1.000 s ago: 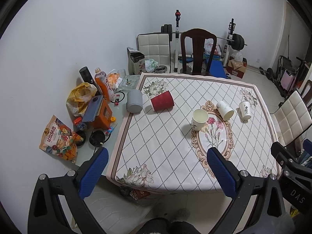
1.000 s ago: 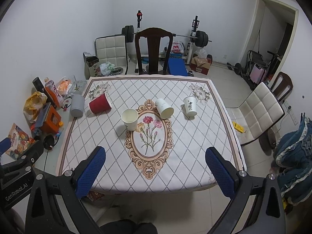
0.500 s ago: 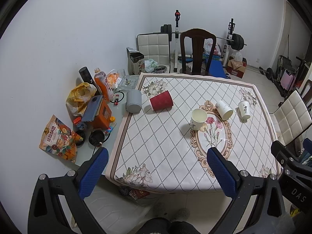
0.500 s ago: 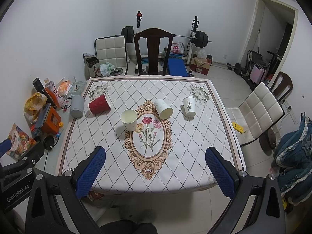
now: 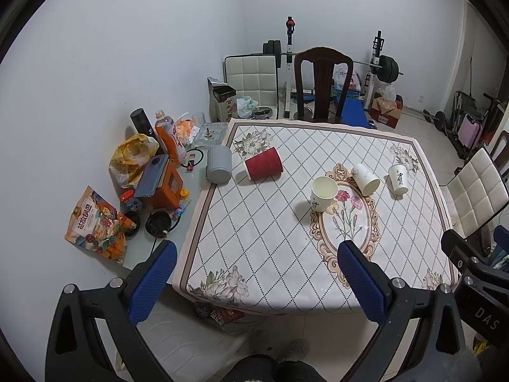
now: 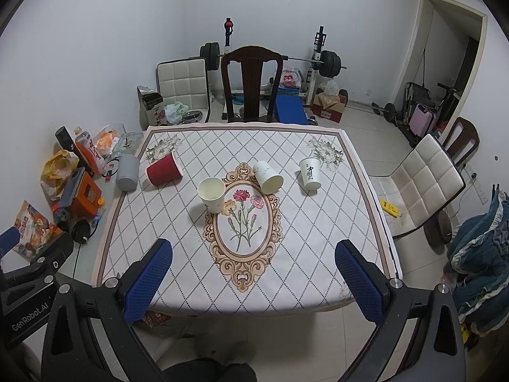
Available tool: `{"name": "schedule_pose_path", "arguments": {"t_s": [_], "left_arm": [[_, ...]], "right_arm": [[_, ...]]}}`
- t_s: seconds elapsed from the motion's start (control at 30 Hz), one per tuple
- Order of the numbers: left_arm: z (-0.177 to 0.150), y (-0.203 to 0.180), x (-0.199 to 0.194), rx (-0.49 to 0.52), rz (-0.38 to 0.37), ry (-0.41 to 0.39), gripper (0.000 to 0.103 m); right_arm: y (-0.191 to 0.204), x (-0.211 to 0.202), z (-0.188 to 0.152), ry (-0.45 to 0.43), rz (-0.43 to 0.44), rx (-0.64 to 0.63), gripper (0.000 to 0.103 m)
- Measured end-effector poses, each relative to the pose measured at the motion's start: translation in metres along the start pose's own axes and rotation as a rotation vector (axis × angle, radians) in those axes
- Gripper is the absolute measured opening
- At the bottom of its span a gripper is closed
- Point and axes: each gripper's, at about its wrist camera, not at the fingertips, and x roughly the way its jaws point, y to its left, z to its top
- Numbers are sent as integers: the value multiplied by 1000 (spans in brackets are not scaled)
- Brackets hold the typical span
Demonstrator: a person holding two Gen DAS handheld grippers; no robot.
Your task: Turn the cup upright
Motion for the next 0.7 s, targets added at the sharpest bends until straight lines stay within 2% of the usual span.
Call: {"name": "schedule_pose_path", "arguments": {"t_s": [0.7], "left_arm": [[-2, -1, -3, -2, -1, -8, 103]], "right_arm": [[3, -1, -5, -1, 7, -4, 103]]}}
